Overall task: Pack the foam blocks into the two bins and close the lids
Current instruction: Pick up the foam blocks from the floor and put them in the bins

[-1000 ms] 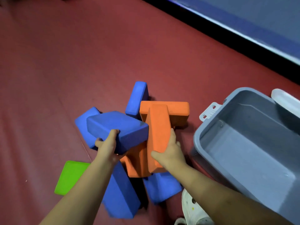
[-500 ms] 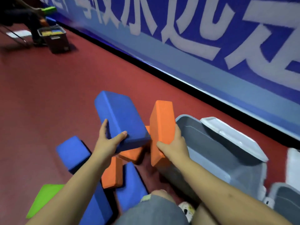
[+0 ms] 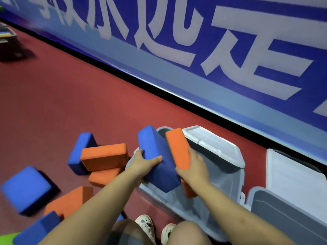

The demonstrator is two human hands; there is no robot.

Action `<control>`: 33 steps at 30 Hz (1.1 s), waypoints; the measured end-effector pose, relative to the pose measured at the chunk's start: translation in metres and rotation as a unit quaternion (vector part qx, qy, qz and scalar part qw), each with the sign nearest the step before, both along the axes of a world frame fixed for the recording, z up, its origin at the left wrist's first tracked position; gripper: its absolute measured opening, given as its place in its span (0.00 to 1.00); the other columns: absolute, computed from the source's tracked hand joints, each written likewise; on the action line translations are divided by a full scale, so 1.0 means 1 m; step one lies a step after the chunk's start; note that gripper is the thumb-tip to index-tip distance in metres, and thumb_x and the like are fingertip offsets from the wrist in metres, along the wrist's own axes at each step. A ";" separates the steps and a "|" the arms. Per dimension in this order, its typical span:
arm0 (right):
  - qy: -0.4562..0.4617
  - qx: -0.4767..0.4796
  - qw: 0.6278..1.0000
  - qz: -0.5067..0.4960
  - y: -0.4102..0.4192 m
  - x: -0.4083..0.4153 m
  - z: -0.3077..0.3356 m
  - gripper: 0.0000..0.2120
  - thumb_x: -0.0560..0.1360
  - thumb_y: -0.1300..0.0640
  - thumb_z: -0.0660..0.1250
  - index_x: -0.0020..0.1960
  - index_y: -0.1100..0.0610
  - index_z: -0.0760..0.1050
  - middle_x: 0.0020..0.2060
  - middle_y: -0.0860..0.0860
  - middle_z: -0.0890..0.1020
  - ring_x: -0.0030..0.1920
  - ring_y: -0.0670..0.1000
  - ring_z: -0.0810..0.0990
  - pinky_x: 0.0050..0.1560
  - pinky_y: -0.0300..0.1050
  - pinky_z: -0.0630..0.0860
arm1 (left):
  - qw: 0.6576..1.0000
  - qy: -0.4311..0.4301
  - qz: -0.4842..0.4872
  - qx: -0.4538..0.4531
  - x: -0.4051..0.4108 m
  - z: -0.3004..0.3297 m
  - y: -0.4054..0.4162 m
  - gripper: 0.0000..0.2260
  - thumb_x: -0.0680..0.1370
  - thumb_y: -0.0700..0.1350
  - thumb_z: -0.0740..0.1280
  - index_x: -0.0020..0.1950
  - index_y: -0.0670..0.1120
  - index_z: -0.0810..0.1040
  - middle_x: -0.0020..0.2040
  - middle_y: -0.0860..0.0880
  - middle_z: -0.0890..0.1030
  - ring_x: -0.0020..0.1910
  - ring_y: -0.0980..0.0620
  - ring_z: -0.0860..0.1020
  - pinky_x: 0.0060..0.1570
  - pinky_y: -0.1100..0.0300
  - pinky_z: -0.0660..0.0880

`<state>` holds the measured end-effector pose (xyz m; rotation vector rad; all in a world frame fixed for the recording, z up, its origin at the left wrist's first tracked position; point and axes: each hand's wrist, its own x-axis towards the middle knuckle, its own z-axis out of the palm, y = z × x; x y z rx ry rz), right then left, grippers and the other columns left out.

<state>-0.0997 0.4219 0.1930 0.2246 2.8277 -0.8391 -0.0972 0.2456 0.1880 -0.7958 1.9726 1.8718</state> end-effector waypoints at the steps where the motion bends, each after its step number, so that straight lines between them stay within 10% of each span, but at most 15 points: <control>1: -0.002 0.000 1.000 0.018 0.003 -0.002 -0.006 0.39 0.69 0.51 0.70 0.75 0.48 0.55 0.64 0.54 0.70 0.64 0.57 0.72 0.60 0.49 0.72 | 1.000 -0.002 -0.001 0.011 -0.003 -0.003 0.002 0.38 0.70 0.53 0.74 0.75 0.51 0.58 0.58 0.49 0.74 0.54 0.43 0.75 0.41 0.49 0.79; 5: -0.008 -0.001 0.999 0.041 0.005 -0.011 -0.023 0.26 0.75 0.62 0.61 0.72 0.52 0.63 0.67 0.54 0.69 0.63 0.56 0.73 0.61 0.46 0.70 | 0.998 -0.014 0.028 0.062 -0.013 -0.018 -0.004 0.28 0.78 0.47 0.67 0.75 0.50 0.59 0.63 0.42 0.74 0.57 0.41 0.76 0.34 0.55 0.75; 10: -0.008 -0.020 0.998 0.062 -0.027 -0.017 -0.031 0.23 0.76 0.60 0.62 0.70 0.55 0.66 0.64 0.54 0.70 0.60 0.55 0.75 0.59 0.45 0.71 | 0.996 -0.012 0.063 0.058 -0.002 -0.028 -0.023 0.27 0.78 0.50 0.65 0.74 0.50 0.59 0.51 0.53 0.74 0.50 0.51 0.75 0.43 0.51 0.78; 15: -0.033 -0.014 0.994 0.104 -0.084 -0.022 -0.035 0.22 0.77 0.57 0.63 0.70 0.54 0.66 0.65 0.55 0.68 0.58 0.56 0.77 0.58 0.47 0.73 | 0.991 -0.018 0.109 0.081 0.010 -0.039 -0.071 0.25 0.79 0.51 0.65 0.73 0.50 0.60 0.61 0.50 0.73 0.54 0.49 0.76 0.50 0.48 0.77; 21: -0.095 0.005 0.983 0.158 -0.163 -0.019 -0.058 0.20 0.75 0.54 0.66 0.66 0.56 0.70 0.63 0.56 0.69 0.57 0.55 0.77 0.58 0.44 0.71 | 0.979 -0.025 0.196 0.057 0.035 -0.078 -0.150 0.21 0.79 0.49 0.64 0.71 0.48 0.64 0.56 0.47 0.73 0.50 0.49 0.75 0.41 0.57 0.72; 24: -0.129 0.009 0.971 0.199 -0.197 -0.011 -0.081 0.20 0.75 0.53 0.67 0.64 0.57 0.72 0.62 0.56 0.72 0.61 0.54 0.74 0.61 0.40 0.67 | 0.971 -0.029 0.237 -0.005 0.051 -0.112 -0.181 0.22 0.78 0.48 0.66 0.70 0.44 0.67 0.55 0.45 0.73 0.46 0.49 0.74 0.45 0.56 0.71; 28: -0.201 0.004 0.953 0.225 -0.234 -0.001 -0.118 0.20 0.74 0.51 0.69 0.62 0.58 0.74 0.60 0.53 0.78 0.60 0.53 0.77 0.57 0.40 0.70 | 0.944 -0.073 0.219 -0.236 0.081 -0.151 -0.215 0.23 0.76 0.48 0.67 0.69 0.45 0.70 0.69 0.41 0.69 0.69 0.42 0.66 0.67 0.53 0.61; 33: -0.259 0.010 0.938 0.231 -0.283 0.004 -0.158 0.20 0.74 0.51 0.69 0.62 0.60 0.73 0.57 0.55 0.79 0.55 0.55 0.78 0.47 0.42 0.72 | 0.894 -0.115 0.210 -0.378 0.121 -0.187 -0.264 0.34 0.72 0.53 0.71 0.75 0.46 0.62 0.75 0.42 0.60 0.74 0.41 0.58 0.70 0.44 0.58</control>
